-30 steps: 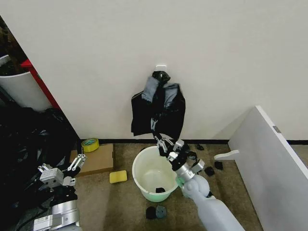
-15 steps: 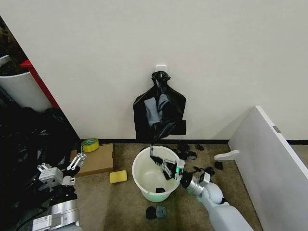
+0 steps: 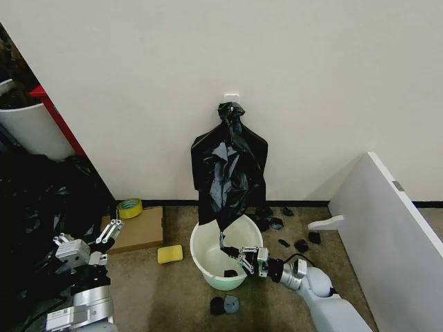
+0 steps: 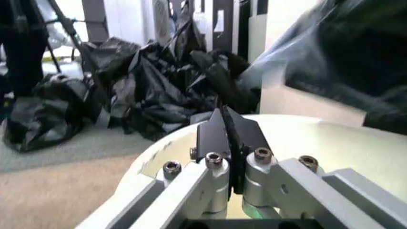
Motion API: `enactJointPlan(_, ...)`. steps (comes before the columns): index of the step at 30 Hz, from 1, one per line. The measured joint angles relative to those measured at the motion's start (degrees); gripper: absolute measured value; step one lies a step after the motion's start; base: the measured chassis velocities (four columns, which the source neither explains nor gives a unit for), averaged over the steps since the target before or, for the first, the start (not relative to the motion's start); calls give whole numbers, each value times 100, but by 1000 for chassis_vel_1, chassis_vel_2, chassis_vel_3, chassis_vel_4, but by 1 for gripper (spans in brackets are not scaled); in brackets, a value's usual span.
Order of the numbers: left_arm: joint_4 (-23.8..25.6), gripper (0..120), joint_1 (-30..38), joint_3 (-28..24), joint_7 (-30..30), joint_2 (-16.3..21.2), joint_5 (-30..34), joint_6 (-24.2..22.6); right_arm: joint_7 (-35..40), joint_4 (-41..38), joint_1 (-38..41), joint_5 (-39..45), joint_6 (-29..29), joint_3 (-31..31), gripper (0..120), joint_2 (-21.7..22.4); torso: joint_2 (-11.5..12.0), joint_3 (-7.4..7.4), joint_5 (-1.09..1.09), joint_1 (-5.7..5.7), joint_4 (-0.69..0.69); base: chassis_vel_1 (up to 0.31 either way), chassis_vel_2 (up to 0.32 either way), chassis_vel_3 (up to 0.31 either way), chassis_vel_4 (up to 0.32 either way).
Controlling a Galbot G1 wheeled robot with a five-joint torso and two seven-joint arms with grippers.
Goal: Place the garbage bag over the trash bin.
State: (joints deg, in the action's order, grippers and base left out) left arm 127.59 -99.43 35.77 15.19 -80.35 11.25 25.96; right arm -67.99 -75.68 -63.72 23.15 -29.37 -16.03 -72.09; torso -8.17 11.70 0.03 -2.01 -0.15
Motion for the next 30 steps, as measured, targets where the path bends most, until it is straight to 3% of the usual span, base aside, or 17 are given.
enactJointPlan(8, 53, 100, -22, -2, -1, 1, -1, -5, 470, -267, -144, 217, -246, 27, 0, 19, 0, 0, 0, 0, 1, 0, 0, 0, 0)
enactJointPlan(10, 69, 100, -32, -3, -1, 0, -5, -5, 768, -470, -237, 452, -250, 90, 7, 57, 0, 0, 0, 0, 1, 0, 0, 0, 0)
enactJointPlan(13, 78, 100, -43, -3, -1, 0, -13, -5, 1932, -906, -427, 617, -236, 271, 18, 139, 0, 0, -1, 0, 0, 0, 0, 0, 0)
enactJointPlan(14, 78, 100, -43, -3, -1, 0, -13, -5, 1932, -906, -427, 617, -236, 271, 18, 139, 0, 0, -1, 0, 0, 0, 0, 0, 0)
enactJointPlan(16, 78, 100, -42, -6, -1, -6, -20, -5, 2935, -1199, -515, 430, -222, 427, 26, 150, 0, 0, -1, 0, -1, 0, 0, 0, 0)
enactJointPlan(20, 34, 100, -27, -47, -2, -35, -64, -5, 5440, -1806, -526, -604, 114, 912, 43, -4, 0, 0, -1, 0, 0, 0, 0, 0, 0)
enactJointPlan(21, 34, 100, -27, -47, -2, -35, -64, -5, 5440, -1806, -526, -604, 114, 912, 43, -4, 0, 0, -1, 0, 0, 0, 0, 0, 0)
enactJointPlan(24, -29, 100, -14, -65, -5, -47, -86, -5, 7002, -1909, -293, -1666, 610, 1239, 57, -279, 0, 0, -2, 0, 0, 0, 0, 0, 0)
enactJointPlan(28, -108, 100, 11, -36, -6, -48, -82, -5, 8047, -1551, 137, -2860, 959, 1504, 72, -681, 0, 0, -2, 0, 1, 0, 0, 0, 0)
enactJointPlan(30, -118, 100, 13, -29, -6, -47, -79, -5, 8156, -1503, 183, -2977, 999, 1523, 75, -733, 0, 1, -1, 0, 1, 0, 0, 0, 0)
